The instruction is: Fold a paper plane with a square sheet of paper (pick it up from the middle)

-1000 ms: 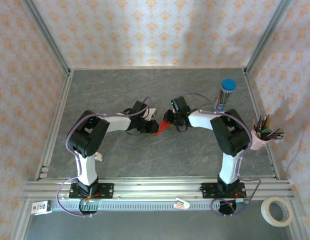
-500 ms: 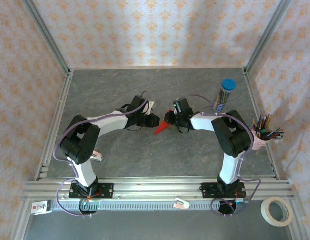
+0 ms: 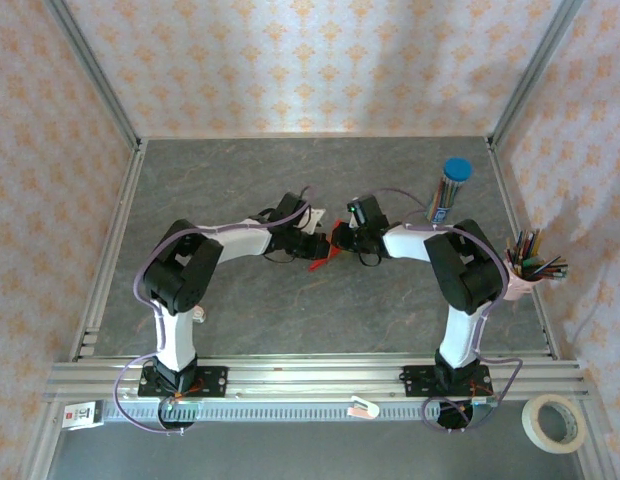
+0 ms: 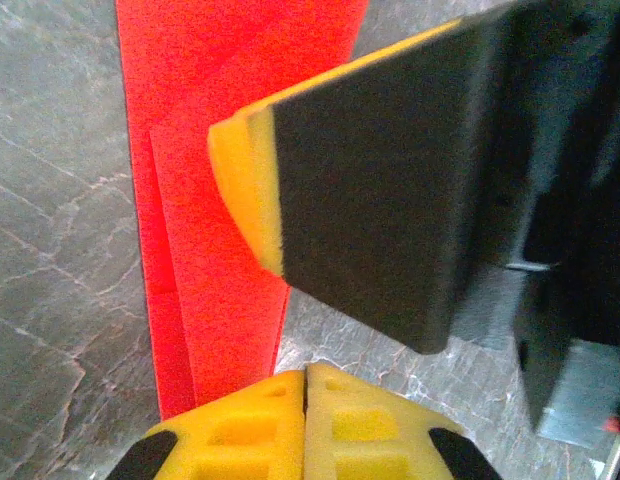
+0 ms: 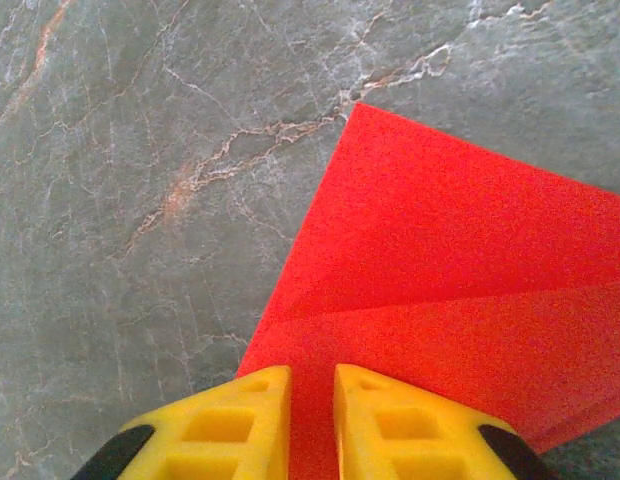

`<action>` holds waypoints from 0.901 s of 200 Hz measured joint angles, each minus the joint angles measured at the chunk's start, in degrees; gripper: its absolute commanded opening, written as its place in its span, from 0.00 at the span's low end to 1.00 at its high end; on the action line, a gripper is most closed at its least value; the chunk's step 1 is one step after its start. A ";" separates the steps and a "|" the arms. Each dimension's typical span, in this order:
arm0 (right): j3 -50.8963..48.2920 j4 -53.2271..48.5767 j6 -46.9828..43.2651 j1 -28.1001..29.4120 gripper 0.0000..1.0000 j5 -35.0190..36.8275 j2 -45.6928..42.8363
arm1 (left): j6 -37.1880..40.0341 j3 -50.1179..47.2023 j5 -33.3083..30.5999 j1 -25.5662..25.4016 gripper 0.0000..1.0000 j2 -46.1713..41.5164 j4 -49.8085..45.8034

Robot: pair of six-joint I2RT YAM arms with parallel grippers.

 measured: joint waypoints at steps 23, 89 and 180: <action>0.00 -0.04 -0.50 -0.35 0.15 -0.74 0.11 | 0.44 0.66 0.61 0.00 0.05 1.66 -0.09; 0.24 -0.04 -1.16 -0.50 0.13 -2.19 0.55 | 0.90 3.08 0.63 0.00 0.05 3.74 -0.28; 1.01 -0.46 -1.11 -0.72 0.12 -2.82 1.31 | 1.99 2.80 0.74 -0.02 0.02 5.05 -0.63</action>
